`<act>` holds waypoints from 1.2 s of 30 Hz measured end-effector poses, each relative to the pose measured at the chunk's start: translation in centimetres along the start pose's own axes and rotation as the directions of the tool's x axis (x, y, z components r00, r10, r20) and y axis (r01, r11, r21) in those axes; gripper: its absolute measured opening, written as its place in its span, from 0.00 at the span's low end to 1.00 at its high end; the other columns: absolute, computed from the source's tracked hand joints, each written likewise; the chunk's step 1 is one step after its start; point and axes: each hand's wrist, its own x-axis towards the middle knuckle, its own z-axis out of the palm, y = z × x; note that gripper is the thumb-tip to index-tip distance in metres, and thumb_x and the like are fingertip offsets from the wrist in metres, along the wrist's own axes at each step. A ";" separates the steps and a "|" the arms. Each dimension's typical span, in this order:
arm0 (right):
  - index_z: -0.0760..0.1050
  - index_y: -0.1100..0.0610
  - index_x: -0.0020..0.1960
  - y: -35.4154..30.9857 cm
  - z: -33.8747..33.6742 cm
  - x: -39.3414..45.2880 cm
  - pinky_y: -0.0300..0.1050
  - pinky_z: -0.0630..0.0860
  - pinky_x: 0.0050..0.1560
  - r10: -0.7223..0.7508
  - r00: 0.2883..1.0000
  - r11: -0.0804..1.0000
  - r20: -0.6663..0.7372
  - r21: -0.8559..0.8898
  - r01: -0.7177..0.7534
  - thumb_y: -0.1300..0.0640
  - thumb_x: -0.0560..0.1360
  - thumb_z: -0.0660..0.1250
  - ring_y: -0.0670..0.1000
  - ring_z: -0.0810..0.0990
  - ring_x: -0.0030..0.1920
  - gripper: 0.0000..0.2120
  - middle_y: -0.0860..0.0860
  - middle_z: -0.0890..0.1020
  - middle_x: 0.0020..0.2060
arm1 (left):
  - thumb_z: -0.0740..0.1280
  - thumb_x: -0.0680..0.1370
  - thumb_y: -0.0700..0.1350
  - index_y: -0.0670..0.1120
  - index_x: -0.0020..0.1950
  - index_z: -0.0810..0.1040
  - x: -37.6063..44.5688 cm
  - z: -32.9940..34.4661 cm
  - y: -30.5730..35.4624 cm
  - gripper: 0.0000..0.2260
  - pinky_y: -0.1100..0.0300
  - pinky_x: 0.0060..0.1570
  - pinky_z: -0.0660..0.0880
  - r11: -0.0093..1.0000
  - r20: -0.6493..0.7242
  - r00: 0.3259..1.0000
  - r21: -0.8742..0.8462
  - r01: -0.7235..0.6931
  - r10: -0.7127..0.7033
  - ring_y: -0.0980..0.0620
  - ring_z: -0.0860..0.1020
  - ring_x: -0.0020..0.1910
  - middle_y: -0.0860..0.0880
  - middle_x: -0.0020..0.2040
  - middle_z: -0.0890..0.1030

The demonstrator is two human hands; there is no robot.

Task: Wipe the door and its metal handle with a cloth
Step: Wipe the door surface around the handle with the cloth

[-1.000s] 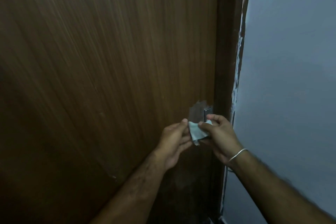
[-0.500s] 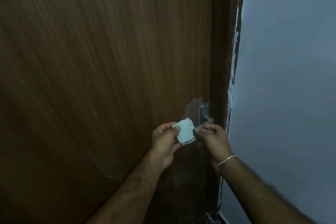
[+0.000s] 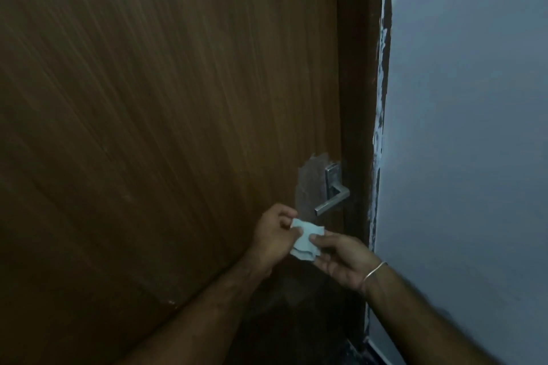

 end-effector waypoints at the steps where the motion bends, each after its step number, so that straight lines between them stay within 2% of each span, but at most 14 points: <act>1: 0.74 0.67 0.63 -0.5 -0.1 0.3 0.58 0.74 0.62 0.000 1.000 1.000 -0.013 0.011 0.000 0.70 0.77 0.62 0.64 0.78 0.61 0.14 0.67 0.80 0.58 | 0.70 0.77 0.40 0.54 0.53 0.75 0.6 -0.1 0.6 0.10 0.67 0.36 0.77 0.985 0.015 0.996 0.151 -0.088 0.087 0.57 0.80 0.46 0.54 0.50 0.79; 3: 0.74 0.67 0.63 -1.3 0.1 1.0 0.56 0.76 0.60 -0.060 0.996 0.994 -0.065 0.086 0.066 0.70 0.77 0.62 0.64 0.78 0.61 0.15 0.66 0.79 0.59 | 0.68 0.78 0.43 0.53 0.55 0.76 1.9 -0.8 1.8 0.08 0.67 0.43 0.75 0.831 0.083 0.947 0.460 -0.313 0.310 0.57 0.79 0.49 0.57 0.50 0.78; 5: 0.76 0.64 0.59 -2.3 0.4 2.3 0.53 0.78 0.55 -0.236 0.946 0.957 -0.221 0.117 0.266 0.69 0.77 0.64 0.60 0.80 0.56 0.11 0.61 0.81 0.55 | 0.66 0.79 0.46 0.52 0.60 0.77 3.8 -1.8 3.2 0.10 0.62 0.57 0.71 0.468 0.229 0.808 0.717 -0.517 0.542 0.53 0.77 0.58 0.54 0.57 0.79; 6: 0.77 0.62 0.56 -2.8 0.6 3.0 0.50 0.79 0.52 -0.360 0.875 0.917 -0.324 0.051 0.396 0.68 0.76 0.65 0.57 0.81 0.52 0.09 0.59 0.81 0.52 | 0.65 0.79 0.46 0.51 0.64 0.76 4.8 -2.3 4.0 0.14 0.56 0.66 0.66 0.257 0.328 0.742 0.793 -0.553 0.585 0.50 0.74 0.65 0.51 0.63 0.78; 7: 0.78 0.60 0.54 -3.3 1.0 3.6 0.45 0.79 0.47 -0.484 0.771 0.862 -0.414 -0.074 0.501 0.66 0.76 0.67 0.54 0.81 0.49 0.08 0.56 0.82 0.50 | 0.65 0.78 0.47 0.50 0.69 0.74 5.7 -2.8 4.9 0.18 0.51 0.74 0.57 0.076 0.410 0.707 0.835 -0.546 0.577 0.48 0.68 0.73 0.50 0.70 0.75; 9: 0.78 0.56 0.51 -4.3 2.1 4.7 0.35 0.73 0.37 -0.670 0.551 0.732 -0.498 -0.321 0.600 0.64 0.75 0.69 0.51 0.81 0.48 0.07 0.52 0.82 0.48 | 0.66 0.78 0.48 0.50 0.76 0.66 7.2 -3.4 6.5 0.27 0.43 0.75 0.40 -0.206 0.506 0.669 0.854 -0.478 0.545 0.46 0.53 0.80 0.49 0.79 0.63; 12: 0.77 0.55 0.49 -6.0 3.7 7.2 0.29 0.71 0.38 -0.833 0.364 0.542 -0.416 -0.486 0.685 0.65 0.74 0.69 0.49 0.80 0.50 0.07 0.51 0.81 0.49 | 0.62 0.80 0.51 0.49 0.80 0.53 9.0 -3.6 7.7 0.31 0.39 0.71 0.32 -0.449 0.544 0.656 0.830 -0.331 0.523 0.43 0.41 0.80 0.46 0.82 0.48; 16: 0.78 0.59 0.50 -7.0 5.2 10.3 0.44 0.79 0.53 -0.958 0.249 0.281 -0.144 -0.650 0.706 0.65 0.75 0.68 0.49 0.78 0.52 0.05 0.52 0.78 0.52 | 0.56 0.81 0.54 0.48 0.81 0.46 10.7 -4.7 7.7 0.32 0.40 0.71 0.31 -0.510 0.548 0.669 0.812 -0.283 0.501 0.43 0.36 0.80 0.45 0.82 0.40; 19: 0.78 0.58 0.53 -5.3 4.8 11.5 0.43 0.77 0.55 -0.978 0.204 0.111 0.048 -0.709 0.697 0.60 0.77 0.66 0.46 0.77 0.54 0.05 0.49 0.77 0.54 | 0.60 0.79 0.58 0.47 0.81 0.45 11.2 -5.2 7.1 0.37 0.41 0.72 0.30 -0.513 0.553 0.648 0.812 -0.277 0.524 0.43 0.37 0.80 0.45 0.82 0.40; 24: 0.81 0.62 0.52 -7.6 4.5 12.6 0.53 0.80 0.52 -0.968 0.155 0.250 -0.198 -0.686 0.683 0.65 0.76 0.66 0.52 0.80 0.51 0.07 0.55 0.80 0.52 | 0.62 0.77 0.59 0.46 0.81 0.45 11.2 -5.1 7.0 0.40 0.40 0.72 0.30 -0.527 0.544 0.658 0.811 -0.253 0.521 0.43 0.37 0.80 0.45 0.82 0.40; 27: 0.81 0.60 0.52 -7.3 4.2 12.5 0.48 0.79 0.54 -0.986 0.151 0.150 -0.065 -0.728 0.669 0.67 0.75 0.66 0.50 0.79 0.52 0.08 0.54 0.81 0.52 | 0.61 0.78 0.59 0.46 0.81 0.45 11.2 -5.1 6.8 0.40 0.40 0.73 0.31 -0.519 0.540 0.655 0.816 -0.253 0.529 0.43 0.37 0.80 0.44 0.82 0.40; 31: 0.81 0.62 0.53 -9.3 3.6 12.7 0.33 0.76 0.52 -0.973 0.136 0.230 -0.186 -0.744 0.627 0.68 0.75 0.66 0.49 0.79 0.51 0.09 0.55 0.81 0.52 | 0.60 0.78 0.60 0.47 0.81 0.41 11.3 -4.9 6.9 0.40 0.39 0.73 0.30 -0.514 0.545 0.678 0.811 -0.278 0.494 0.43 0.33 0.79 0.45 0.80 0.35; 34: 0.82 0.62 0.53 -9.5 3.5 12.6 0.35 0.76 0.54 -0.984 0.141 0.175 -0.110 -0.761 0.625 0.68 0.75 0.66 0.46 0.78 0.51 0.09 0.54 0.81 0.52 | 0.59 0.79 0.61 0.47 0.80 0.39 11.4 -4.9 6.9 0.40 0.40 0.71 0.26 -0.507 0.540 0.671 0.817 -0.274 0.508 0.43 0.32 0.78 0.44 0.78 0.32; 36: 0.82 0.63 0.53 -9.8 2.9 13.0 0.28 0.75 0.52 -0.973 0.154 0.232 -0.174 -0.765 0.601 0.69 0.75 0.66 0.48 0.78 0.50 0.09 0.55 0.82 0.52 | 0.59 0.79 0.61 0.47 0.79 0.37 11.4 -5.0 6.9 0.40 0.40 0.70 0.25 -0.504 0.536 0.677 0.819 -0.273 0.504 0.43 0.31 0.78 0.44 0.78 0.31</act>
